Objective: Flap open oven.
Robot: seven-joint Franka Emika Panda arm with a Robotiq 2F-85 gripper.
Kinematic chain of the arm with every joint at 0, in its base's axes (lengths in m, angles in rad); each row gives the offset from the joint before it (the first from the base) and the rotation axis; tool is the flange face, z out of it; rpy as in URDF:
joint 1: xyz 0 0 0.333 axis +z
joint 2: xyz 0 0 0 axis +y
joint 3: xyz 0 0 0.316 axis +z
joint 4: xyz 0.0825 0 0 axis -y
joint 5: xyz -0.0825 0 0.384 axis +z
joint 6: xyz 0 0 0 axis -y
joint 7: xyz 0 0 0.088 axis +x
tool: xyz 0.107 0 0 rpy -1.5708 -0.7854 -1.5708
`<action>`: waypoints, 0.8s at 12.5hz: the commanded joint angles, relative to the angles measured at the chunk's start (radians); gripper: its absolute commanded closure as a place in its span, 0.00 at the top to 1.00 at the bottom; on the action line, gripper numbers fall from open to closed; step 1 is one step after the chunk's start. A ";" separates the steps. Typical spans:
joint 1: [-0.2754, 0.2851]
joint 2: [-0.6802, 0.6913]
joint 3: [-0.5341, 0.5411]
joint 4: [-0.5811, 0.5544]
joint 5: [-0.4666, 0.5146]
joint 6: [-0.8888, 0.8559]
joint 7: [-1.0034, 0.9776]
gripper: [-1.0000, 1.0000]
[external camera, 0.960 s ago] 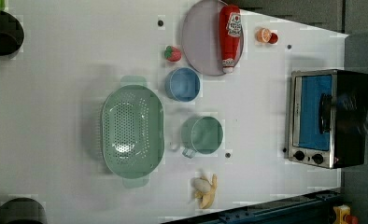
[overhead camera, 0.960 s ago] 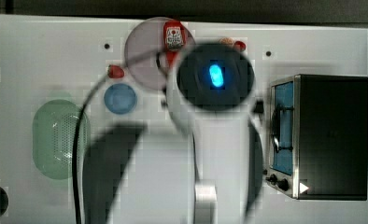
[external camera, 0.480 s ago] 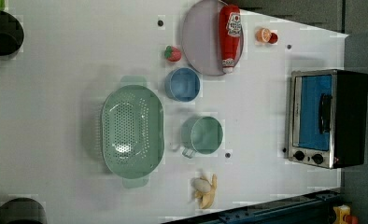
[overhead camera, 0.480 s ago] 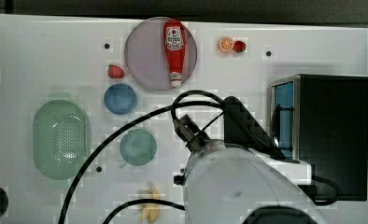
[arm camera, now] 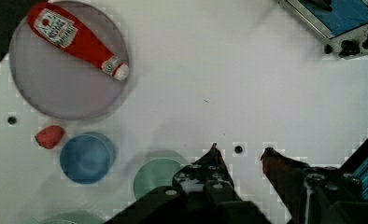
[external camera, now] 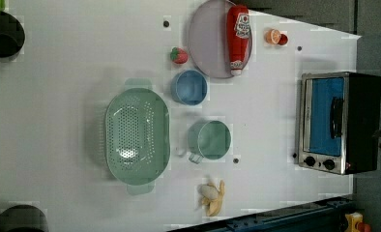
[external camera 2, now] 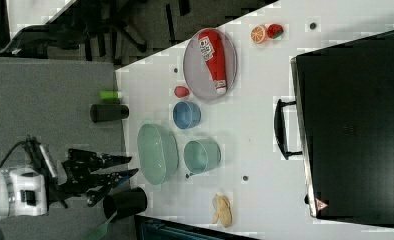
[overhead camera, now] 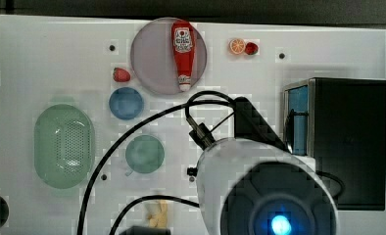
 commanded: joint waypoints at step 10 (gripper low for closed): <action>-0.023 0.108 -0.219 -0.033 -0.052 0.175 -0.961 0.17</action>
